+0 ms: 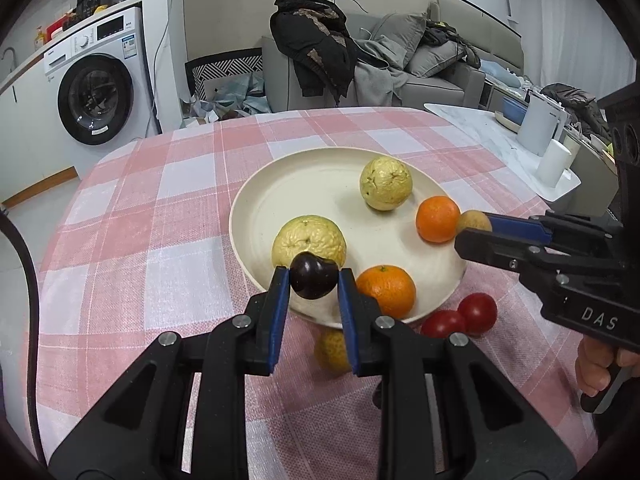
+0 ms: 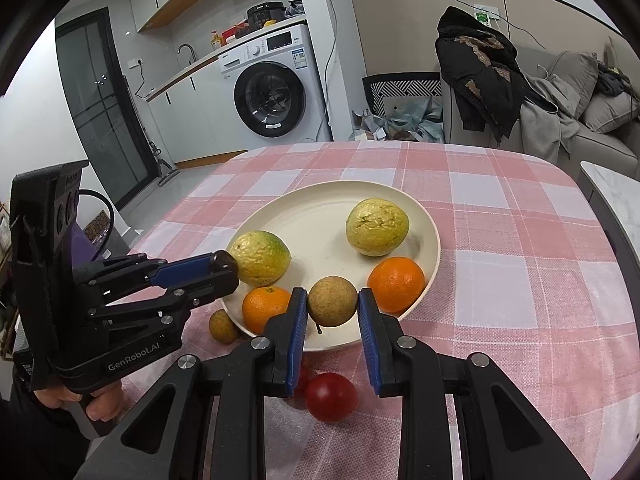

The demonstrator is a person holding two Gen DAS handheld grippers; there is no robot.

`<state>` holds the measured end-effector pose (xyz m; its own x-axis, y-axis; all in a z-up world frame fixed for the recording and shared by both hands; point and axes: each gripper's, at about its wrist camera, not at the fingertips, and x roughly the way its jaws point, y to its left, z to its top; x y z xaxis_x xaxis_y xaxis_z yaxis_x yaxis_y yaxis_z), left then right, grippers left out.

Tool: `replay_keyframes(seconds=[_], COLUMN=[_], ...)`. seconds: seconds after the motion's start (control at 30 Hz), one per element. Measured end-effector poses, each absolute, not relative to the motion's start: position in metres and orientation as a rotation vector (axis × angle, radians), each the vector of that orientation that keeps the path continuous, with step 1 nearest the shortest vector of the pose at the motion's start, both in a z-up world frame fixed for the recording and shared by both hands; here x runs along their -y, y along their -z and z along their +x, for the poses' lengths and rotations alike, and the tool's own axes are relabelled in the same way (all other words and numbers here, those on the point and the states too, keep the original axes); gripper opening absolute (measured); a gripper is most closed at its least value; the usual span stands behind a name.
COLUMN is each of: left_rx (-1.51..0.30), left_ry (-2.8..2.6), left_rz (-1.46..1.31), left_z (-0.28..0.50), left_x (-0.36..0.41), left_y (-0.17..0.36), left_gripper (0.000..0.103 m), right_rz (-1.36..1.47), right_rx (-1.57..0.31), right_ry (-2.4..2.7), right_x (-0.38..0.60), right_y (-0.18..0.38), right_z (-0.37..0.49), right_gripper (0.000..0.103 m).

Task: Organize fruits
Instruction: 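Carry the brown fruit and plum onto the cream plate and open both tools, then move the right tool to a red tomato while the left tool approaches the other plum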

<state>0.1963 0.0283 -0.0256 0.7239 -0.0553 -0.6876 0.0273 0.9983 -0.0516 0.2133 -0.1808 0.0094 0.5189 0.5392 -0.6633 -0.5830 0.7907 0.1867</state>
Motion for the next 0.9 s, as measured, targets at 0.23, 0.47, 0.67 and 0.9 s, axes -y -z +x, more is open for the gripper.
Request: replay_keyframes(seconds=[0.23,0.47,0.67,0.9], left_rx=[-0.759,-0.776,-0.763,-0.723], left_ry=[0.044,0.047,0.029,-0.007], left_rz=[-0.033,-0.046,-0.022,-0.048], left_z=[0.209,0.213,0.208,0.187], left_x=[-0.026,-0.026,-0.023,-0.033], left_y=[0.027,0.036,0.033,0.019], left_gripper=[0.022,0.022,0.022,0.064], right_rz=[-0.024,-0.034,-0.030,-0.013], right_rx=[-0.778,-0.791,-0.776,-0.757], right_ry=[-0.657,-0.650,-0.659,-0.632], right_x=[0.180,0.178,0.181,0.199], right_y=[-0.005,0.001,-0.002,-0.014], right_z=[0.222,0.225,0.222,0.216], right_gripper=[0.027,0.027,0.043,0.089])
